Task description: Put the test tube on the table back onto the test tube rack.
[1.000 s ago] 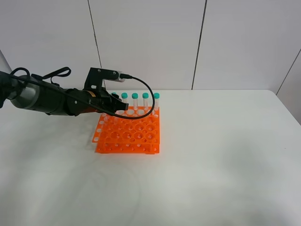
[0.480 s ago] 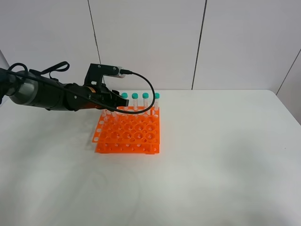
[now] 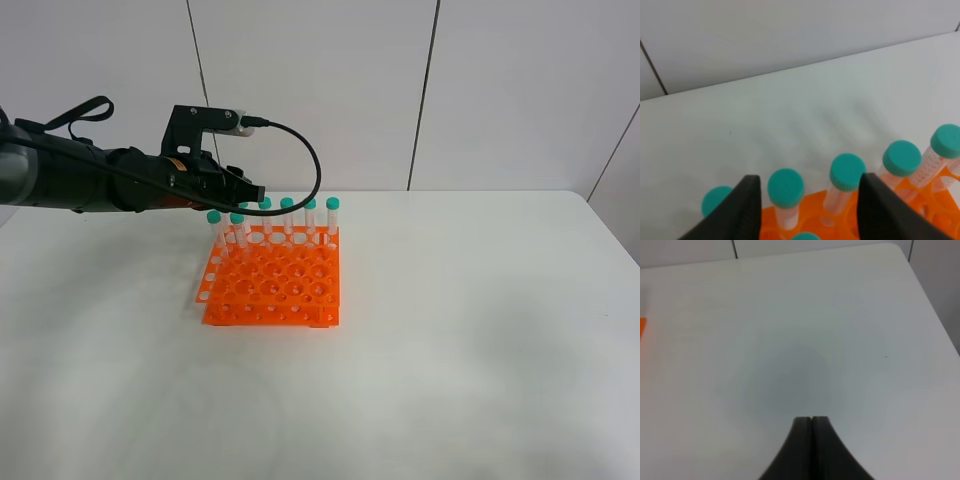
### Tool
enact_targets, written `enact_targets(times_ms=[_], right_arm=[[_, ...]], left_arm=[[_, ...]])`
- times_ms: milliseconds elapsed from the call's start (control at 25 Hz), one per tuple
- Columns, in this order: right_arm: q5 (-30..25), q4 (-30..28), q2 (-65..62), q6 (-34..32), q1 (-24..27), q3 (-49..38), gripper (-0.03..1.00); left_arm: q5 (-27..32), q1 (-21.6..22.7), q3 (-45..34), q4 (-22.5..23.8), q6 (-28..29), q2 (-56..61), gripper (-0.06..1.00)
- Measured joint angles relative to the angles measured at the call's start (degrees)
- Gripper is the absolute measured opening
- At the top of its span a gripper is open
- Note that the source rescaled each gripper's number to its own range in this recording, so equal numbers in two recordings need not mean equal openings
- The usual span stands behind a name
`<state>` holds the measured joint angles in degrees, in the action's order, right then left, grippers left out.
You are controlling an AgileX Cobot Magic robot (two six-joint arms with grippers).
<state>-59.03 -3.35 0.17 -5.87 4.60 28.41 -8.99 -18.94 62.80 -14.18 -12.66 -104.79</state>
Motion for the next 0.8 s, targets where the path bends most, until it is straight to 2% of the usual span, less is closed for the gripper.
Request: enact_targets(times_ms=[400,600,800], right_arm=[[0.0,0.0,0.0,0.0,0.0,0.0,0.0],[0.0,0.0,0.0,0.0,0.0,0.0,0.0],[0.0,0.0,0.0,0.0,0.0,0.0,0.0]], left_arm=[[5.9,2.0,0.7,2.7,-0.4,8.3,0.72],[9.7,5.4,0.8,4.4,-0.8,11.5,0.72],[10.1,10.1,0.2,4.6,-0.9,14.4,0.72]])
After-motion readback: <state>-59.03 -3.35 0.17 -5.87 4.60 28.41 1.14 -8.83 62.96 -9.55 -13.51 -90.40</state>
